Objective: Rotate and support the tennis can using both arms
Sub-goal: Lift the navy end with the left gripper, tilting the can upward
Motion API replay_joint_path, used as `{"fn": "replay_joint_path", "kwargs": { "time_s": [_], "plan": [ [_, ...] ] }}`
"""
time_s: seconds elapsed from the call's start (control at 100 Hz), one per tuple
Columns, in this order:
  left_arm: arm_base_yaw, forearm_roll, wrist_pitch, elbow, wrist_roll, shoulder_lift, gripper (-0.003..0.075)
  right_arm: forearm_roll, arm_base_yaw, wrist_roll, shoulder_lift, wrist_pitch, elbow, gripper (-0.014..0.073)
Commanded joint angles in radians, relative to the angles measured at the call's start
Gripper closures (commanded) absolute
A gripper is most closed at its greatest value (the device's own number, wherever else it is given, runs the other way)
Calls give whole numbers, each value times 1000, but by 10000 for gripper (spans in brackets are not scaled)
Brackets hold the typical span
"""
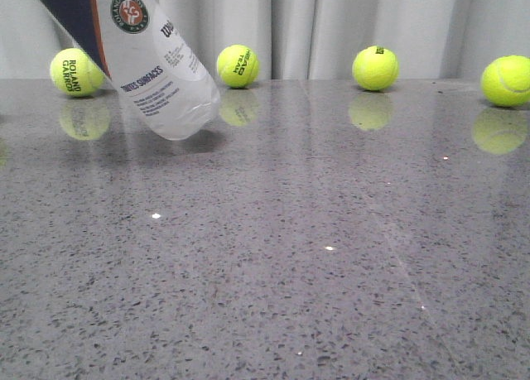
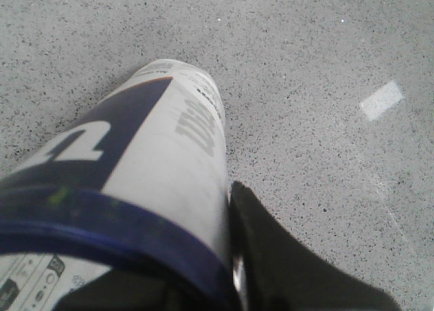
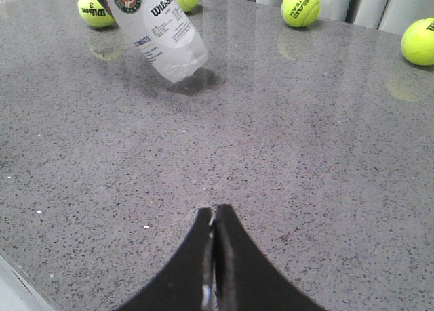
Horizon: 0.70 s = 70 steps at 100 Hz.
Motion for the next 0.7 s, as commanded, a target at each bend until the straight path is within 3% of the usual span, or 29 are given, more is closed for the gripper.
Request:
{"fn": "replay_joint_path", "kwargs": {
  "time_s": [0.0,0.38,0.48,0.6,0.69],
  "plan": [
    [-16,-28,24,-25,-10,-33,740,-13,-1,1,8,-85,-23,661],
    [-16,-25,24,-21,-10,-27,725,-13,-1,1,8,-85,-23,661],
    [-16,-39,24,-21,-10,-27,634,-13,-1,1,8,-85,-23,661],
    [-16,-48,24,-26,-10,-27,470,-13,-1,1,8,-85,-23,661],
    [-16,-48,24,-34,-10,-27,404,-13,-1,1,8,-85,-23,661]
  ]
}}
